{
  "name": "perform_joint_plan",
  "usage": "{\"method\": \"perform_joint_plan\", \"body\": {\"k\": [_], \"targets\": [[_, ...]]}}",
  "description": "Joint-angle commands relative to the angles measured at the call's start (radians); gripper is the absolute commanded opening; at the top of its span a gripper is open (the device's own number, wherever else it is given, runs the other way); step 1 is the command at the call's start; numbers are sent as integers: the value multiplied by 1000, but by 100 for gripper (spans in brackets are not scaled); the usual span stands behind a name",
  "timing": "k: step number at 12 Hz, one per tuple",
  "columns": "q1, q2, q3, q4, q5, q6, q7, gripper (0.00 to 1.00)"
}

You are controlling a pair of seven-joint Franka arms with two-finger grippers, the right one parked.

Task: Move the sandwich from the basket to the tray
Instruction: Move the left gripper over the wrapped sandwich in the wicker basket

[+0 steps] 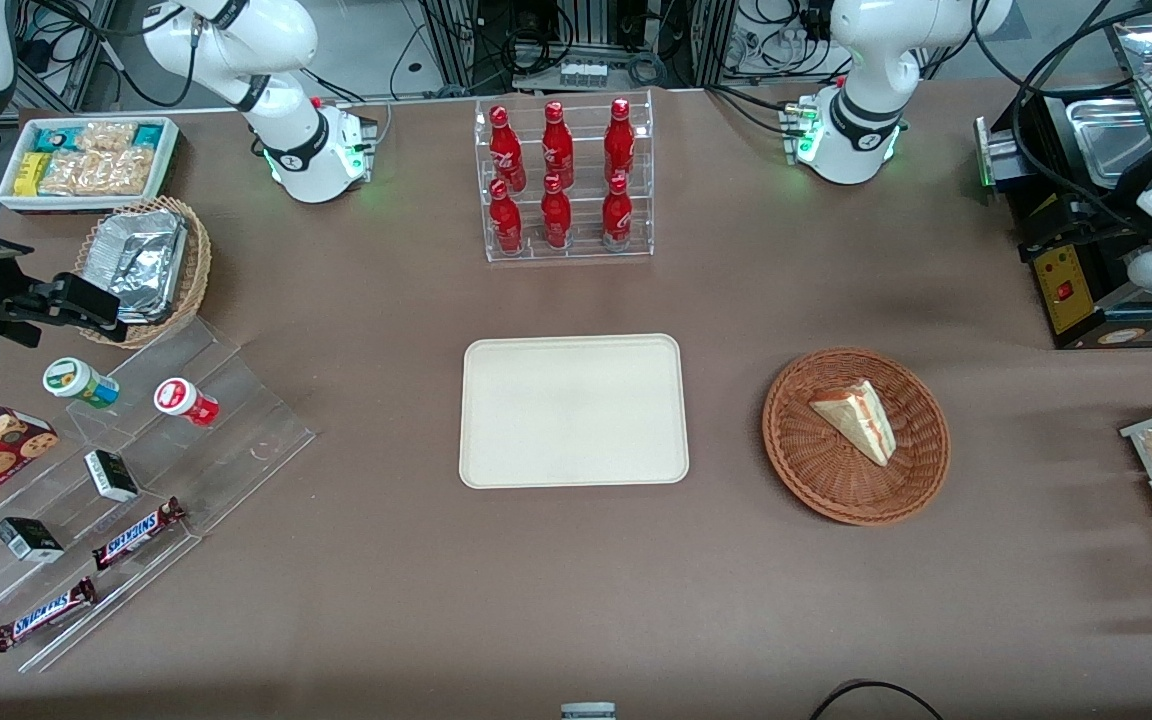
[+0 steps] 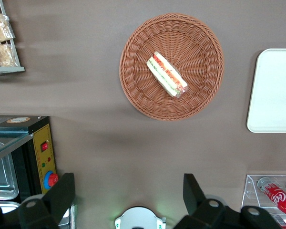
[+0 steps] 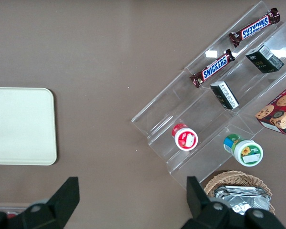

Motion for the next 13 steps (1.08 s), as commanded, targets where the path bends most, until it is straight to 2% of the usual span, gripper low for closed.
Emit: {"method": "perform_joint_plan", "body": {"k": [1,3,6,8,10,11,13], "targets": [[-16,25,9,19,15,-14,-4,100],[-22,80,6,-21,7,26,-53,100],[-25,111,4,-185,-1,260,-217,100],[-49,146,4,-236,-4,369,-333,100],[-88,194,4,-283,-2,478,-543,100],[-105,203,4,-367,-2,615,-720,100],[-114,205,-3,-426,-2,693,-834,100]]}}
